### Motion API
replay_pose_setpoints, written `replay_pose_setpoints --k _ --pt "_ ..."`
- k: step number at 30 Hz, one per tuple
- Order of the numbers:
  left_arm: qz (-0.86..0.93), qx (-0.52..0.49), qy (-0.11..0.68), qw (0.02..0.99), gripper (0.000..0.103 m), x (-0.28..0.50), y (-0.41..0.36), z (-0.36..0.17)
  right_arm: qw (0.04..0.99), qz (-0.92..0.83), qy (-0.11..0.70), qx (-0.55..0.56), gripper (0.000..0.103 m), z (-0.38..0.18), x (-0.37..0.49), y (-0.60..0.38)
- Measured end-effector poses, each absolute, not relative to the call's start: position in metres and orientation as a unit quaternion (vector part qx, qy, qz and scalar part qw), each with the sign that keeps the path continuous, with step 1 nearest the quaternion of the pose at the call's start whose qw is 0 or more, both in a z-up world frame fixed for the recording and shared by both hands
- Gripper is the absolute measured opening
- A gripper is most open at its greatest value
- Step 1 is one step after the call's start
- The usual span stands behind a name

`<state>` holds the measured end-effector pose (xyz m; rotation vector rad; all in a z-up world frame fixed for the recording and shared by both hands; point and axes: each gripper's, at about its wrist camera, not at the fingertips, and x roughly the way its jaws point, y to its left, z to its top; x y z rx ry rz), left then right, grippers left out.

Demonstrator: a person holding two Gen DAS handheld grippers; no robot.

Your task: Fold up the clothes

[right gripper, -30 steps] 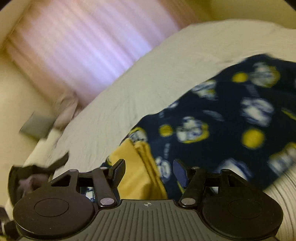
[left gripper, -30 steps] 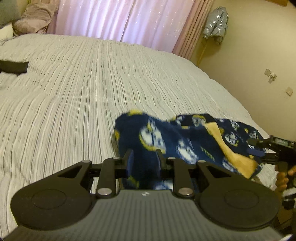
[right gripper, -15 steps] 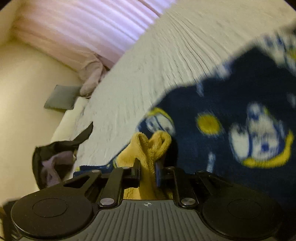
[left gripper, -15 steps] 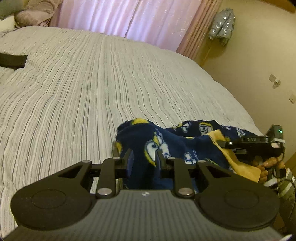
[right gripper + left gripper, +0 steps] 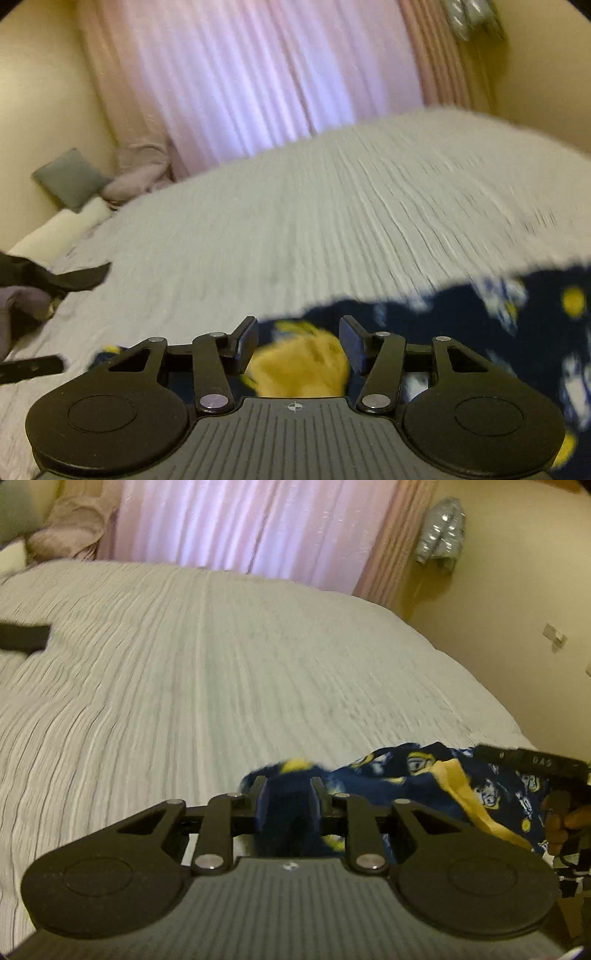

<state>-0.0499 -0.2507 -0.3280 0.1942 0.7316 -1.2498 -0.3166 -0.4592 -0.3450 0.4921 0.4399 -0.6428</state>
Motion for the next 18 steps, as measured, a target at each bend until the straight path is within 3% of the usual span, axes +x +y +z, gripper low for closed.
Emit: replay_pose_setpoints --k 1,2,4,7,10,18 --pt "-0.576 0.092 0.329 0.743 0.017 -0.052 -0.257 -0.325 0.899 -0.306 0.218 0.227 0.051 -0.345 -0.309 -0.456" --pt "-0.579 0.100 0.326 0.741 0.016 -0.053 -0.265 -0.327 0.901 -0.301 0.225 0.216 0.041 -0.344 -0.301 -0.452" --pt "-0.574 0.132 0.326 0.739 0.014 -0.055 -0.286 -0.342 0.892 -0.306 0.255 0.212 0.037 -0.365 -0.286 -0.455" --pt "-0.541 0.198 0.335 0.746 0.013 -0.054 -0.306 -0.382 0.883 -0.312 0.277 0.216 0.037 -0.400 -0.274 -0.459" --pt "-0.545 0.185 0.337 0.745 0.012 -0.050 -0.299 -0.410 0.884 -0.310 0.264 0.231 0.037 -0.411 -0.278 -0.460" --pt "-0.548 0.122 0.327 0.760 0.010 -0.051 -0.251 -0.364 0.882 -0.336 0.177 0.280 0.037 -0.364 -0.352 -0.438"
